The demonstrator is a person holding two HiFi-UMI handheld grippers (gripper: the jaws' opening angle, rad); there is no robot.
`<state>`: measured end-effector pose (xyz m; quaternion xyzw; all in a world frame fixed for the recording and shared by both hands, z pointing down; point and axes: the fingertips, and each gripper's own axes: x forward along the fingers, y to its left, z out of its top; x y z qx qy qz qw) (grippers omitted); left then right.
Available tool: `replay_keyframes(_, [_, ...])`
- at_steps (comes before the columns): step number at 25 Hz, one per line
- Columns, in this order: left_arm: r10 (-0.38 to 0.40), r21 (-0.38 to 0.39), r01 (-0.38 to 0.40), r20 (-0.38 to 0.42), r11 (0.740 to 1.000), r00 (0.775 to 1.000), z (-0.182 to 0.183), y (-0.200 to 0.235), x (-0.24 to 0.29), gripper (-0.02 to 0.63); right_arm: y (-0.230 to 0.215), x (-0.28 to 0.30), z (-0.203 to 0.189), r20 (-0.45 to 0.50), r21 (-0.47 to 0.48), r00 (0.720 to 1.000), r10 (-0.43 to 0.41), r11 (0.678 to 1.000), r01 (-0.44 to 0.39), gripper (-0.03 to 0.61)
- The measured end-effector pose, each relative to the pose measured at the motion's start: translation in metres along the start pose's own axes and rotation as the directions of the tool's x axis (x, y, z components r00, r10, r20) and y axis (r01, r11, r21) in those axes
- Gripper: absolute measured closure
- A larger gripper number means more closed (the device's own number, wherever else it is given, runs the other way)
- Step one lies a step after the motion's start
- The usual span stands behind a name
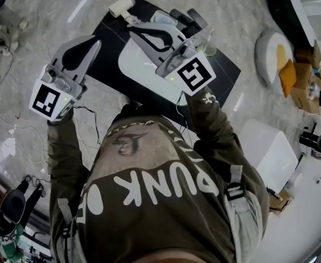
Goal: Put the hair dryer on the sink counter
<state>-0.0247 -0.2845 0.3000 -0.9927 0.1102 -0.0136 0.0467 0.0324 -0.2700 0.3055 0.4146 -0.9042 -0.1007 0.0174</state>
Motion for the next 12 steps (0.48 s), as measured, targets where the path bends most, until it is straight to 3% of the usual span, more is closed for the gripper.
replay_keyframes(12, [0.002, 0.003, -0.002, 0.006, 1.0, 1.0, -0.0033, 0.0013, -0.007, 0.612, 0.0058, 0.0061, -0.0019, 0.003, -0.002, 1.0, 0.01, 1.0, -0.01, 0.572])
